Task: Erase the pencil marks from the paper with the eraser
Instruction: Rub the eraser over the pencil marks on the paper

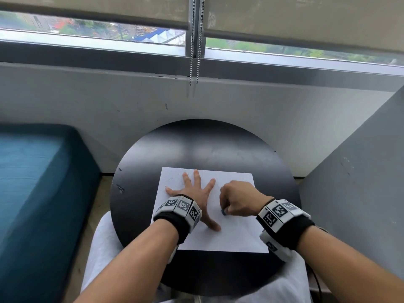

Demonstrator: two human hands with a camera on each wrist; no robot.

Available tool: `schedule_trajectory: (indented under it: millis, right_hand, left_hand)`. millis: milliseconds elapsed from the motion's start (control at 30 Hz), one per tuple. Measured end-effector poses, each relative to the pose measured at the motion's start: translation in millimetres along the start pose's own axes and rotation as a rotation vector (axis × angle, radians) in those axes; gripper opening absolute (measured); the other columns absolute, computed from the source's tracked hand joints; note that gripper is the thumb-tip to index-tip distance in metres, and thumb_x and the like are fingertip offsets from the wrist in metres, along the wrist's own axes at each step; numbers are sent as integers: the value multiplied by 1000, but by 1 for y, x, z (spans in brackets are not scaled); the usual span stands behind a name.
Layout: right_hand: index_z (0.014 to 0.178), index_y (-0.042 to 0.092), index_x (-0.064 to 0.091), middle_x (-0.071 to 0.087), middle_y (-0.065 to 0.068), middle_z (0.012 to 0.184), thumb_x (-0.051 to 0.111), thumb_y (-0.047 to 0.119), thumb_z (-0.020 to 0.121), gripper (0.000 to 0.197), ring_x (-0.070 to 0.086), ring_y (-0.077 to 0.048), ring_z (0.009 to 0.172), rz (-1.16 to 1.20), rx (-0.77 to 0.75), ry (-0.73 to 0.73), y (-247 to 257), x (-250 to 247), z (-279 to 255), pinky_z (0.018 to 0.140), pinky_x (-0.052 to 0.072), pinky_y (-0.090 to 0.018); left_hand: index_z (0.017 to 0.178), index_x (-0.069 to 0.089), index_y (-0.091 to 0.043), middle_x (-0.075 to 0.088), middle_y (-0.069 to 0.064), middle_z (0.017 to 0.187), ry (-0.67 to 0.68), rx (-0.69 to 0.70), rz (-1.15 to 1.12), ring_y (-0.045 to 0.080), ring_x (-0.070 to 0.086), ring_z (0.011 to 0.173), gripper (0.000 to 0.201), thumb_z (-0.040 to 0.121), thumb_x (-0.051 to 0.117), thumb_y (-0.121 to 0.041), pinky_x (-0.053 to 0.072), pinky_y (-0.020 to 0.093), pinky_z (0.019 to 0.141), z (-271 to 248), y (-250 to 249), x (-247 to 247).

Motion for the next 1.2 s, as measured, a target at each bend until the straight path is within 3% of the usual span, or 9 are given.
schedule_trajectory:
  millis: [67,200,367,533,700,900,1067,1200]
  right_hand:
    - [79,22,76,71,5,86,73,20,69,11,63,-19,85,39,14,-28,-3,0,0,66,47,-27]
    - [80,22,76,72,3,84,74,18,71,10,64,-18,84,15,-32,112,1,8,-10,68,52,-30]
    - [78,21,76,66,11,80,74,19,71,8,60,-14,87,132,17,-51,-8,-1,-4,73,49,-29]
    - [78,24,76,70,8,82,76,20,70,8,61,-13,81,94,-18,115,-6,6,-13,68,51,-29]
    - [76,22,75,68,9,80,75,20,71,6,57,-11,80,112,28,-79,-9,-10,8,68,46,-27]
    - [69,24,71,69,7,77,74,18,70,8,61,-14,79,34,-1,88,-5,3,-6,59,42,-24]
    - [74,24,74,69,6,82,74,18,70,7,61,-15,81,102,30,-74,-9,-3,7,64,40,-24]
    - [74,19,75,71,5,79,75,15,69,6,62,-13,75,105,10,82,-6,8,-5,63,51,-28]
  left_hand:
    - [152,-19,-45,-33,5,159,-3,0,-3,38,-23,147,143,53,79,-78,14,84,100,-1,0,0]
    - [152,-19,-45,-33,5,159,2,1,-3,39,-23,147,144,52,79,-77,13,84,100,-1,1,1]
    - [152,-19,-44,-33,5,159,-5,1,-1,38,-22,148,144,52,79,-78,14,83,101,0,1,1]
    - [152,-18,-44,-32,4,159,-6,4,-5,38,-22,148,144,51,79,-78,14,83,101,0,1,1]
    - [151,-19,-45,-31,4,160,-6,-1,-10,37,-22,148,144,51,79,-78,15,83,101,0,2,1]
    - [152,-19,-45,-31,4,160,-6,1,1,37,-22,148,145,51,79,-79,16,83,100,1,1,2]
    - [152,-19,-45,-31,4,160,-11,0,3,37,-21,148,144,51,79,-79,17,82,101,-1,1,2]
    - [152,-20,-44,-31,5,160,-7,4,15,38,-21,148,145,51,78,-79,17,83,101,-1,0,2]
Point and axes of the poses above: each hand's wrist, its own z-axis towards the middle knuckle, its own x-axis out of the palm, y = z × x, the point moved 1 cm from there along z, towards the middle knuckle
